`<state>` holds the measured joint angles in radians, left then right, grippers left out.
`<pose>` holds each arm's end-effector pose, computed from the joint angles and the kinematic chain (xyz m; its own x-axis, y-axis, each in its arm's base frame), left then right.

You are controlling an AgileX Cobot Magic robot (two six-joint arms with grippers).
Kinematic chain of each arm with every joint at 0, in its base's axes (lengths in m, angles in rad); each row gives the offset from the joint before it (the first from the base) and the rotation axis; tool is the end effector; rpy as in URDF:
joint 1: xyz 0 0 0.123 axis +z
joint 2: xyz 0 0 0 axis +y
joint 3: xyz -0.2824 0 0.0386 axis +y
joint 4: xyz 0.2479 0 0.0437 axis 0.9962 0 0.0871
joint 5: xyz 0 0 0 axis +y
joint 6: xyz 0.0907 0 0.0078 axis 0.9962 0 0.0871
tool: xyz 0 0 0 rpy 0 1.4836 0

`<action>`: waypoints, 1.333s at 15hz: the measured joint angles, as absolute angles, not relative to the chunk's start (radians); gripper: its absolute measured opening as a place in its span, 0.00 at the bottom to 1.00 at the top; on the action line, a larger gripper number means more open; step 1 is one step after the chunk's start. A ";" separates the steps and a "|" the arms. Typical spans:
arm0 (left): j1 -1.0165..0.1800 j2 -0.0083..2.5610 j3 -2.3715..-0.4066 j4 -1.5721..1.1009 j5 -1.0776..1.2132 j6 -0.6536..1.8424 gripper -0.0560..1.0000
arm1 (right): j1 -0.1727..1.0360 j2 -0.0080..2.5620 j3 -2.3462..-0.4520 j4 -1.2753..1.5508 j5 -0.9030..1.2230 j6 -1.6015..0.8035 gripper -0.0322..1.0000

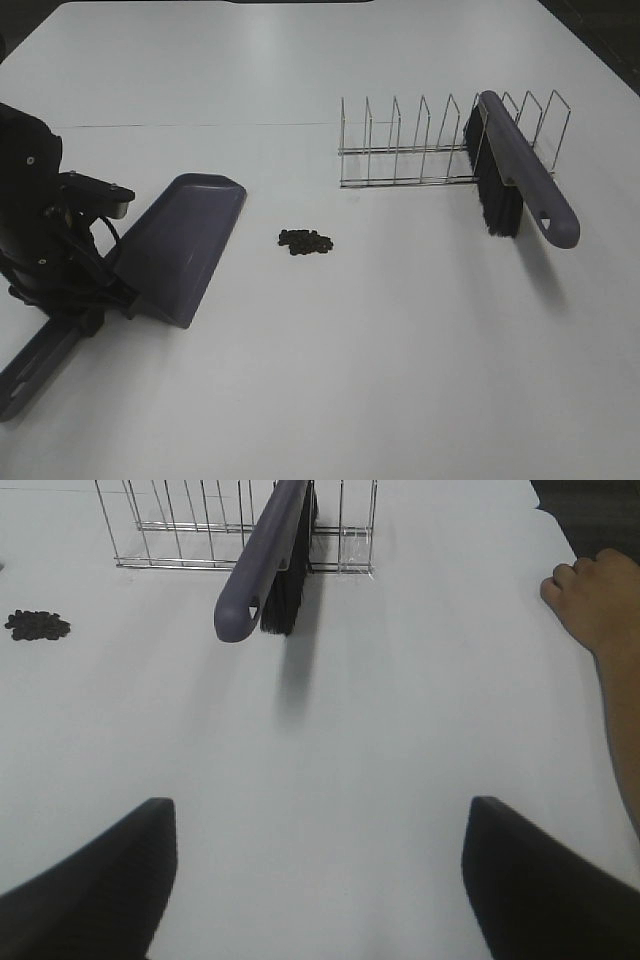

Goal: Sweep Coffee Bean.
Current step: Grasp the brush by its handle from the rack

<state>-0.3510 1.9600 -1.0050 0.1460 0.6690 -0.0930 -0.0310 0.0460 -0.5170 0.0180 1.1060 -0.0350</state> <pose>0.3082 -0.1041 0.1019 -0.9307 0.3639 -0.0372 0.3595 0.9287 0.0910 -0.0016 0.0015 0.2785 -0.5208 -0.0108 -0.8536 0.0032 0.9999 -0.0146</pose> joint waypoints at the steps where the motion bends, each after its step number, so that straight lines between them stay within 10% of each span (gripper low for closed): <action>1: -0.351 1.956 -1.005 0.157 0.668 -0.038 0.37 | -0.031 0.099 -0.549 0.018 1.106 -0.035 0.69; 20: -0.351 1.956 -1.028 0.166 0.672 0.030 0.37 | -0.031 1.564 -1.467 0.074 1.221 0.006 0.68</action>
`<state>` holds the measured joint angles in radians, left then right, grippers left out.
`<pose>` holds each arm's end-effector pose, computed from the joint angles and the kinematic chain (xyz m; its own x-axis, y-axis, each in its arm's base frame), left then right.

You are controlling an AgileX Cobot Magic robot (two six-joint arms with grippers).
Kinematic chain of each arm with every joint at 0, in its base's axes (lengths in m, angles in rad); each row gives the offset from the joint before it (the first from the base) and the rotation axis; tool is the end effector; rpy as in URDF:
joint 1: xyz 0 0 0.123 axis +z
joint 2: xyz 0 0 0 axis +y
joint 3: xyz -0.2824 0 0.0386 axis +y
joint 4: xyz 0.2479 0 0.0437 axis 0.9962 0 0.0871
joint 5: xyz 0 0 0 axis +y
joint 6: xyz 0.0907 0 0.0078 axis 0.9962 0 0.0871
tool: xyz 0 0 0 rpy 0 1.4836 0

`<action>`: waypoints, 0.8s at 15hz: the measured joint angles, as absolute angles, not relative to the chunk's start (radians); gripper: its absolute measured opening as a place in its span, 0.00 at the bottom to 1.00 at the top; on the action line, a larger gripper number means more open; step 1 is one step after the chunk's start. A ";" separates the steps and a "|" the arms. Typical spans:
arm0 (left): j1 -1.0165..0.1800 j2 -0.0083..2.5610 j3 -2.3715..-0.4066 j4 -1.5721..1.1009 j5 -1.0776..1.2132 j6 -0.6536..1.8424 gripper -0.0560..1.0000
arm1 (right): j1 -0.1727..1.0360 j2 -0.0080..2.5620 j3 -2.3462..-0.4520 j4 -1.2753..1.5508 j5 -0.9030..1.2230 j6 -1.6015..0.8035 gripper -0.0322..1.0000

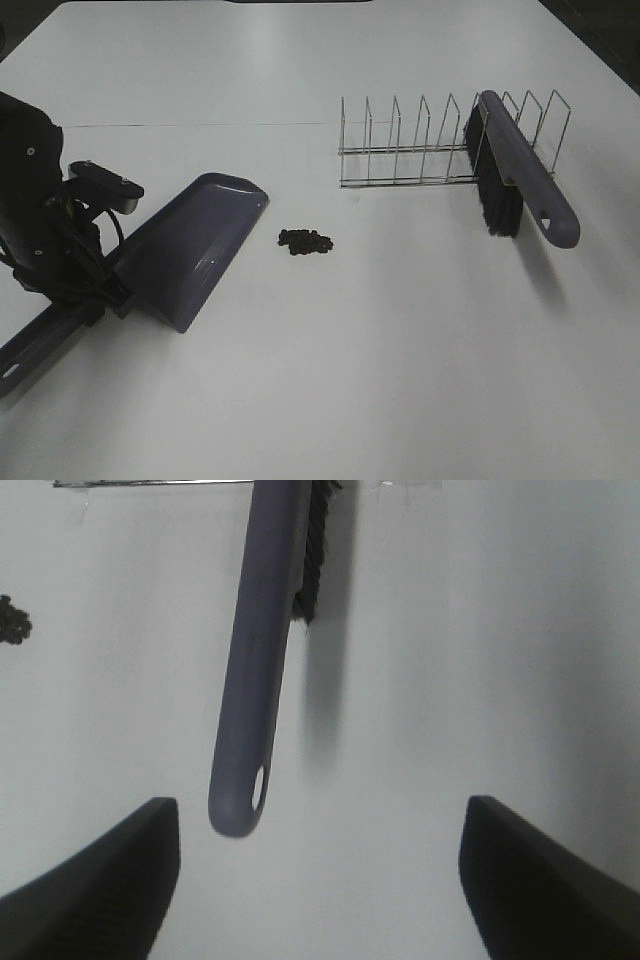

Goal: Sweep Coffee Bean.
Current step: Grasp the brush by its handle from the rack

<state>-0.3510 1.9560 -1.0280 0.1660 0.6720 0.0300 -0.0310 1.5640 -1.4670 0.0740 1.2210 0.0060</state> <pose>0.3142 -0.1051 0.1076 -0.8714 0.4882 -0.0475 0.4811 0.8695 0.1117 0.3179 -0.0035 0.3395 -0.9413 0.0605 -0.3321 0.0373 0.9964 0.0759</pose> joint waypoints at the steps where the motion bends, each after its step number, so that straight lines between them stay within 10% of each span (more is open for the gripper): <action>1: -0.351 1.956 -1.028 0.166 0.672 0.030 0.37 | -0.031 1.602 -1.498 0.074 1.220 0.010 0.68; 12: -0.351 1.956 -1.028 0.132 0.675 0.030 0.37 | 0.048 2.175 -1.962 0.089 1.218 0.012 0.68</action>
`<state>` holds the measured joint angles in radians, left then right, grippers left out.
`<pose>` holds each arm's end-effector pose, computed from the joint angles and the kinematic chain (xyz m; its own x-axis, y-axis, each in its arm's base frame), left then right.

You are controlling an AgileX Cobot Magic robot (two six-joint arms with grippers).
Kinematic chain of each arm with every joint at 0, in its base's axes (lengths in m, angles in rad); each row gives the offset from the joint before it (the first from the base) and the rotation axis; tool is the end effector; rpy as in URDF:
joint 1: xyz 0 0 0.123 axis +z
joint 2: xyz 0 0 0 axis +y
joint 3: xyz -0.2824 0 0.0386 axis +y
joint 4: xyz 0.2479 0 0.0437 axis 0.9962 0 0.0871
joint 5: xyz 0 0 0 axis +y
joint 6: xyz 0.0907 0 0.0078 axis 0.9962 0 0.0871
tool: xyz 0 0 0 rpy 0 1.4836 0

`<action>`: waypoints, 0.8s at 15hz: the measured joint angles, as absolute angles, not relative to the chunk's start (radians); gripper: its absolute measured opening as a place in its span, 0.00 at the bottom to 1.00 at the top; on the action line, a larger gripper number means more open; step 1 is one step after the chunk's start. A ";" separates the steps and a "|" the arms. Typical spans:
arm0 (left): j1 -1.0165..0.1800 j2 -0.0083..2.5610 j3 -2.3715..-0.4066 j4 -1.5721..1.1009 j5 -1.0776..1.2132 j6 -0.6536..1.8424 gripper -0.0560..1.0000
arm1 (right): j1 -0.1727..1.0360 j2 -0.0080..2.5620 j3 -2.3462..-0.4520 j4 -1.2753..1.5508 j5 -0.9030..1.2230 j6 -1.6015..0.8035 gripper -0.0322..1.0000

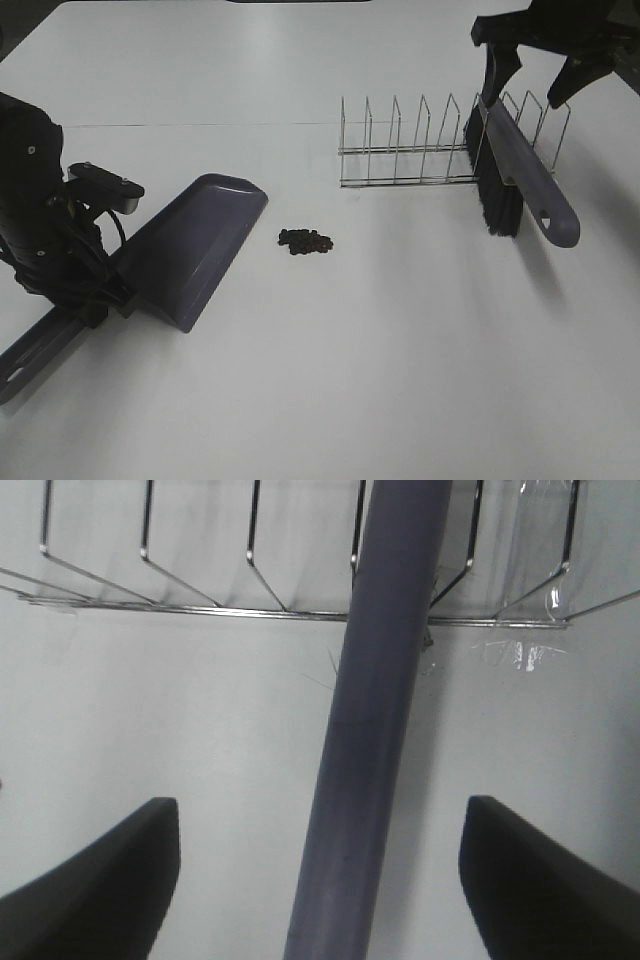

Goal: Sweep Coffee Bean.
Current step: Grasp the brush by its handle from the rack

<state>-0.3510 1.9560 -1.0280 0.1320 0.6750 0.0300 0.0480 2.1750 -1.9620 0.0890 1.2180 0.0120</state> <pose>0.3131 -0.1067 0.1074 -0.8841 0.4648 -0.0478 0.4597 0.8836 0.0892 0.4632 0.0299 0.2354 -0.9749 -0.0041 -0.2226 -0.0250 0.9956 0.0909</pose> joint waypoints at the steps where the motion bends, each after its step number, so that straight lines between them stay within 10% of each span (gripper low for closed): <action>1: -0.351 1.956 -1.028 0.132 0.675 0.030 0.37 | 0.048 2.222 -1.963 0.071 1.218 0.000 0.68; 12: -0.351 1.956 -1.028 0.128 0.675 0.030 0.37 | 0.048 2.346 -1.966 0.093 1.219 -0.036 0.66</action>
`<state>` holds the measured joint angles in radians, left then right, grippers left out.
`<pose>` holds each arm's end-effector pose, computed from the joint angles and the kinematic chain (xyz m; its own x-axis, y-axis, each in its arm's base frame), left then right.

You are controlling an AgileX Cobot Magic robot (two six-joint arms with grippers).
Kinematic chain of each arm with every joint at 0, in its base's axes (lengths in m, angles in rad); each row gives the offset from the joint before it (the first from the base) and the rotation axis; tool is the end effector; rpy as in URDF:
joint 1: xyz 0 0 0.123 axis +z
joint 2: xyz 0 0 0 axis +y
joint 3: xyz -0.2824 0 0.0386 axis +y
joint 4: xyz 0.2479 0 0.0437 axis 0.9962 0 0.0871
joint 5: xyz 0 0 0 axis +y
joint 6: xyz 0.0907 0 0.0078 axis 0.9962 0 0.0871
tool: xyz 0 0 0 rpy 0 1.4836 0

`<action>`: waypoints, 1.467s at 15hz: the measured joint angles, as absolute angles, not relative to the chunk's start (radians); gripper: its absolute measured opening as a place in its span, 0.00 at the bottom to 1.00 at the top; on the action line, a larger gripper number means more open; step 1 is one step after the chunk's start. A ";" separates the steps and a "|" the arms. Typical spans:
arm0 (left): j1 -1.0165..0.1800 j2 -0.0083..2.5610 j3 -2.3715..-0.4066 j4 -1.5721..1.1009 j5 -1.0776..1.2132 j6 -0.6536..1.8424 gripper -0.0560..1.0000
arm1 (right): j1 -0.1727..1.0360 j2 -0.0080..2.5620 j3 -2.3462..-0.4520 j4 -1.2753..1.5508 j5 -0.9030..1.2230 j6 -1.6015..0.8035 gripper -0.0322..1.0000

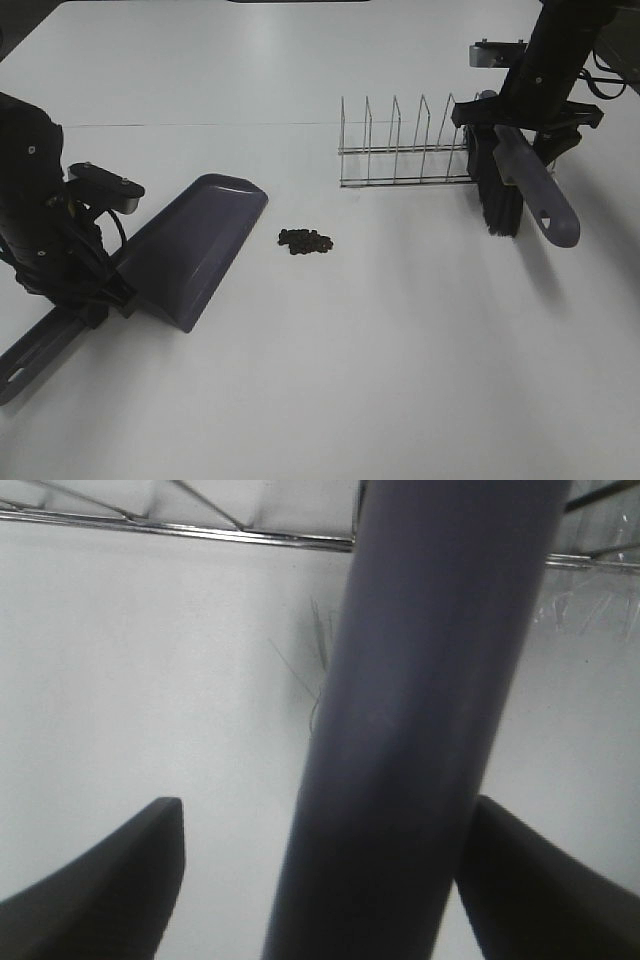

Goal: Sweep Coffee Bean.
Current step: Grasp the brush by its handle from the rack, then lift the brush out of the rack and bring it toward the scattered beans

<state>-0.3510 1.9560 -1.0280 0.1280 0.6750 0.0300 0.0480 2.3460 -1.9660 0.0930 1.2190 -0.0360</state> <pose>0.3130 -0.1069 0.1074 -0.8856 0.4620 -0.0481 0.4571 0.8852 0.0866 0.4761 0.0308 0.1558 -0.9968 -0.0517 -0.0607 -0.0569 0.9946 0.0868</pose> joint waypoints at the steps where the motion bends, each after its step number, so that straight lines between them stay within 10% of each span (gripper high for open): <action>1: -0.351 1.956 -1.028 0.128 0.675 0.030 0.37 | 0.048 2.344 -1.966 0.086 1.219 -0.024 0.62; 5: -0.351 1.956 -1.028 0.124 0.675 0.030 0.37 | 0.047 2.343 -1.966 0.043 1.220 0.006 0.34; 22: -0.351 1.956 -1.109 0.174 0.758 0.030 0.37 | 0.046 1.893 -1.843 0.022 1.222 0.010 0.33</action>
<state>-0.3510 1.9560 -1.1090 0.1740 0.7580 0.0300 0.0460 1.8930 -1.8430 0.0220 1.2220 0.0100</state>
